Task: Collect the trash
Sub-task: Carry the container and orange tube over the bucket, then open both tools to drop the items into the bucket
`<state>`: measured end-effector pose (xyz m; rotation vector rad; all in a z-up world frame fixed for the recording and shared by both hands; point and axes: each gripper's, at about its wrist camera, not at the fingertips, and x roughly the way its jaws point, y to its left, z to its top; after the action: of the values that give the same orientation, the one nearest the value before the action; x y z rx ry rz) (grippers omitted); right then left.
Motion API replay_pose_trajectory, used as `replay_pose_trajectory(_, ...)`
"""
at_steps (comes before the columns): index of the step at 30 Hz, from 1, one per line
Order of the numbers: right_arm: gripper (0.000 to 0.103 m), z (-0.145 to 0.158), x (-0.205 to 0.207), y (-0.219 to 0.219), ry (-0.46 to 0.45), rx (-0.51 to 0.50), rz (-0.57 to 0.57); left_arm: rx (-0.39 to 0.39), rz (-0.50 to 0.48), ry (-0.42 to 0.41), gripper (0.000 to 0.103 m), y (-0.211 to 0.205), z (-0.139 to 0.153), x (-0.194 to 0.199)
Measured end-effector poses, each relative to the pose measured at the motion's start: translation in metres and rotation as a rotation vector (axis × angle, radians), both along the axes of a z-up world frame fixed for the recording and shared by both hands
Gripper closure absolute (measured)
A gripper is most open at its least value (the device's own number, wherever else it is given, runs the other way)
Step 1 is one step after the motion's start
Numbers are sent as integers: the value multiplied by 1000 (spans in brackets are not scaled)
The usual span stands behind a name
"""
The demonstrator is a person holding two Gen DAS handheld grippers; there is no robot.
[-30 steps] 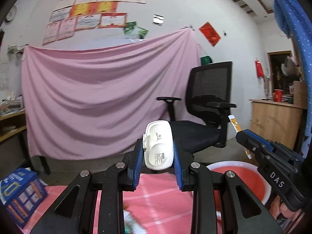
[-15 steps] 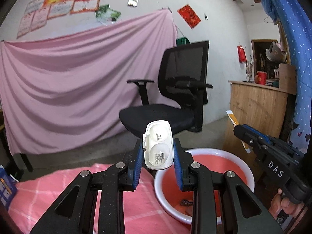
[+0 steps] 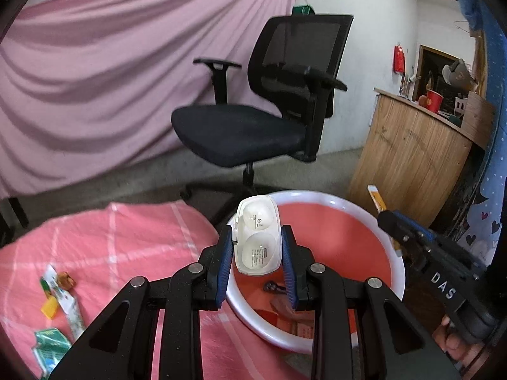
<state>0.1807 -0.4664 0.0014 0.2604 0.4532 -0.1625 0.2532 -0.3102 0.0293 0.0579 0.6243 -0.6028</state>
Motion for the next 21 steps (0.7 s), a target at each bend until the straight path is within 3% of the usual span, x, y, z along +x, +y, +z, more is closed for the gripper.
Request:
replay_pose_trajectory(10,90,-17,6,-9,111,37,-10,21,-18,132,78,-4,-19,16)
replay_pose_trajectory(21,90,-18,8,-12,132,52,-15,28,-20,173,78,1,-25,21)
